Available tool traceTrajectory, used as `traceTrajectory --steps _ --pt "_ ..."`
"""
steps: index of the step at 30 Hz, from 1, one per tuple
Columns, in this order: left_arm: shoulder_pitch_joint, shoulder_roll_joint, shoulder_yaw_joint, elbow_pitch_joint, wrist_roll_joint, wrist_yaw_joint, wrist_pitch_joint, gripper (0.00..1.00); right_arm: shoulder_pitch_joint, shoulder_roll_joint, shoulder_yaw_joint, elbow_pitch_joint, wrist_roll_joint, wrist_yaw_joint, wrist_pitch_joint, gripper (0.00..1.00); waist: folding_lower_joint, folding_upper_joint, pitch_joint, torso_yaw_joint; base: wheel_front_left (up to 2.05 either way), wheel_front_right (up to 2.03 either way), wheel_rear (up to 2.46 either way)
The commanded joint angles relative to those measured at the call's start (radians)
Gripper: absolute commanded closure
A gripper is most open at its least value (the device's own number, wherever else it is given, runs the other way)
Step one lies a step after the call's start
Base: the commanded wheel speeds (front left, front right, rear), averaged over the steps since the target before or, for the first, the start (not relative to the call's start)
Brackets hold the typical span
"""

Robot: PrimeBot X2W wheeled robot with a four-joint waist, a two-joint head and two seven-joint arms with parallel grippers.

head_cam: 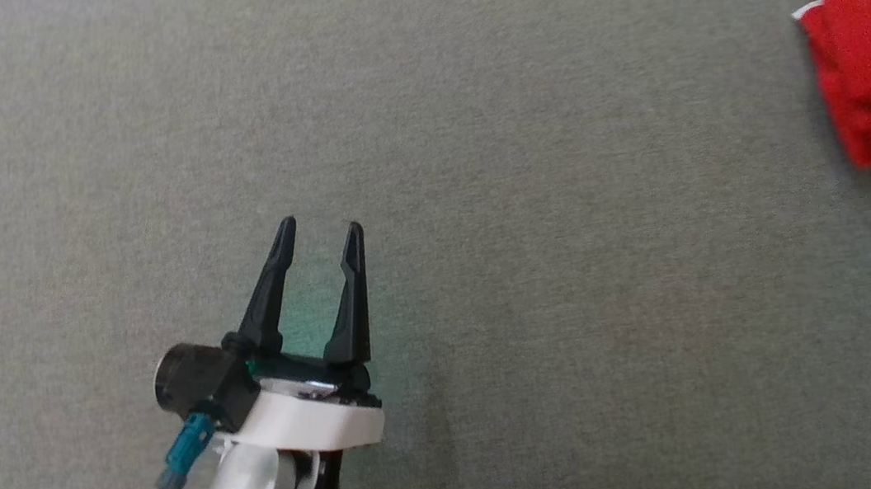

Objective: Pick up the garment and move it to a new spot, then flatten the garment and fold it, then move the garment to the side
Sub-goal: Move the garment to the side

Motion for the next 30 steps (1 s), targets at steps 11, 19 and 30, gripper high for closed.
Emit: traceTrajectory --steps 11,19,30 --pt "-0.061 0.004 0.034 -0.033 -0.008 -0.005 -0.005 0.0 0.019 -0.115 -0.039 0.028 -0.012 0.007 0.112 1.0 -0.0002 0.0 0.068 0.033 0.0 0.0 0.0" --pt "-0.065 0.004 0.039 -0.026 -0.008 -0.006 -0.005 0.0 0.056 -0.098 -0.112 0.003 -0.059 0.007 0.165 1.0 -0.0002 0.0 0.05 0.022 0.0 0.0 0.0" --pt "-0.029 0.004 0.078 -0.011 0.003 -0.006 -0.005 0.0 0.102 0.009 -0.346 -0.041 -0.119 0.007 0.126 0.0 -0.0002 0.0 -0.05 -0.007 0.0 0.0 0.0"
